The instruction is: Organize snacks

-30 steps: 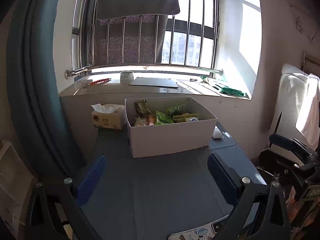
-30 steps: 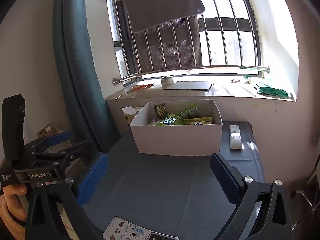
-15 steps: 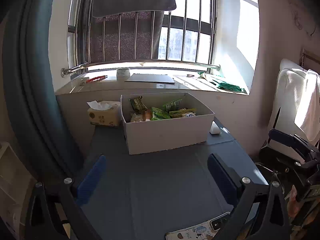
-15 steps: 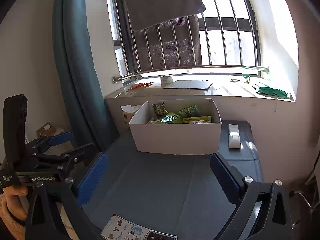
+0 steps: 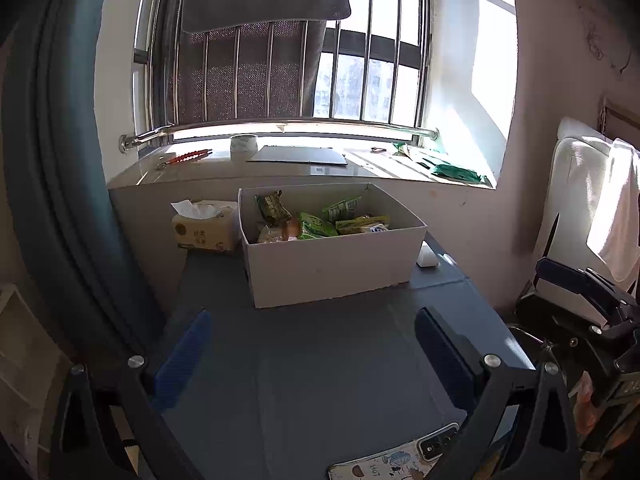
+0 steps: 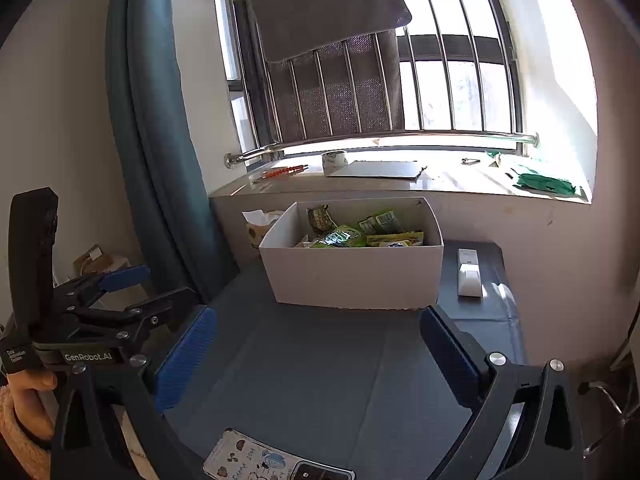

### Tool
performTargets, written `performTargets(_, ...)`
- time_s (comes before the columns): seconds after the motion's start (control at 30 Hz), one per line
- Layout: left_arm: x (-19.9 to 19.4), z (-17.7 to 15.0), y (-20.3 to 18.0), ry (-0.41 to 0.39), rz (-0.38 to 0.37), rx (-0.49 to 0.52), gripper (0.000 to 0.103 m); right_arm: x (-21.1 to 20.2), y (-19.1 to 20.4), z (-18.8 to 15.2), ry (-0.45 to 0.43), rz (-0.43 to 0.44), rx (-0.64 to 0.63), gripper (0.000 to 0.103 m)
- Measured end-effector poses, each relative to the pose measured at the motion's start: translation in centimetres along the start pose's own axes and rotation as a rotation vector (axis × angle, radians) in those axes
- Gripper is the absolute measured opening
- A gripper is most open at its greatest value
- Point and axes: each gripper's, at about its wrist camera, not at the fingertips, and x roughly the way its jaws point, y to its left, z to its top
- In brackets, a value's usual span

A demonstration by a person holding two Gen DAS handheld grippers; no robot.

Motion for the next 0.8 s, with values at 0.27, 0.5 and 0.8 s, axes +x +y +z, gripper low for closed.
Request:
performTargets(0.27,0.03,-0.09,0.14,0.004,-0.002,-0.009,0.103,0.01,0.07,0.02,0.001,-0.001,-0.002,0.103)
performTargets(0.5,0.03,-0.1,0.2,0.006,-0.006,-0.009,0.103,0.04,0.14,-0.02,0.004,0.0,-0.004,0.103)
performTargets(0.8,0.07,-0.16,0.49,0.011,-0.029,-0.035,0.103,0.13,0.18,-0.05,0.007,-0.001,-0.004,0.103)
